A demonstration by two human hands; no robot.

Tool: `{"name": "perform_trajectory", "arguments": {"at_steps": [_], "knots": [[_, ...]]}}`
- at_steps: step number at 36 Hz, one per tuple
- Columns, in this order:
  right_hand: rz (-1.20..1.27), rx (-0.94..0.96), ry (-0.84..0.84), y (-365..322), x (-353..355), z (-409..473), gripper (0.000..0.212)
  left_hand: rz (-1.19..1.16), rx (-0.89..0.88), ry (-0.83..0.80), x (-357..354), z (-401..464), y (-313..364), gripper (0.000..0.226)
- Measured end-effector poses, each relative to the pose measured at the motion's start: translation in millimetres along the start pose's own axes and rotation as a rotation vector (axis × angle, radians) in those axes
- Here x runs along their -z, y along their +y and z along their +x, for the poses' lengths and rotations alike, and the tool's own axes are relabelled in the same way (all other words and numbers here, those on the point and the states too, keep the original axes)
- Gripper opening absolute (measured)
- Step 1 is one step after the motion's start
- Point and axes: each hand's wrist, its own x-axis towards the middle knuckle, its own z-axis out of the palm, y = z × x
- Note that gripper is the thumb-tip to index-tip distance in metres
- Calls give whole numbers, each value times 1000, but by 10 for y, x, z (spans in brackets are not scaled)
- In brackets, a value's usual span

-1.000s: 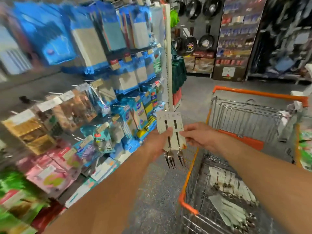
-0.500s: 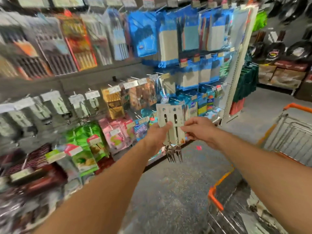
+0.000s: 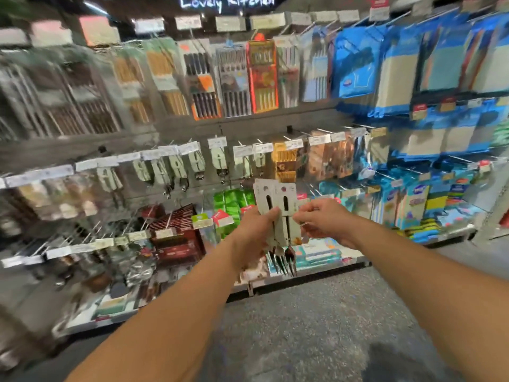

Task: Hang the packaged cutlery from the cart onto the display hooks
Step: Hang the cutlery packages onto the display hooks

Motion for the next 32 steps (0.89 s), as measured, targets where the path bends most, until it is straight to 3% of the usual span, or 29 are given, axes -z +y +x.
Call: {"name": "perform_trajectory", "arguments": {"at_steps": [6,10,13,19,25,28,32], "knots": [[-52,44,-92,-236,-904,178,18,-26,7,36,942,-234,52,26],[-118,65,-114,-374,-1527,296,27,-1,44,56,1606,-357,25,16],[-112,64,-154,-459,-1962,379,32,-8,57,91,2055,-440,-25,23],[-57,64,-209,-577,-2784,489,14,-54,71,222,2889,-483,-133,29],[-89,43,-257,-773,-3331,769,12,-70,61,332,3488,-391,-208,24],[-111,40,-288,-842,-3557,954,15,-80,67,347,3729,-307,-225,13],[-100,7,-349,-917,-3825,1284,17,-45,59,335,4074,-130,-248,16]]}}
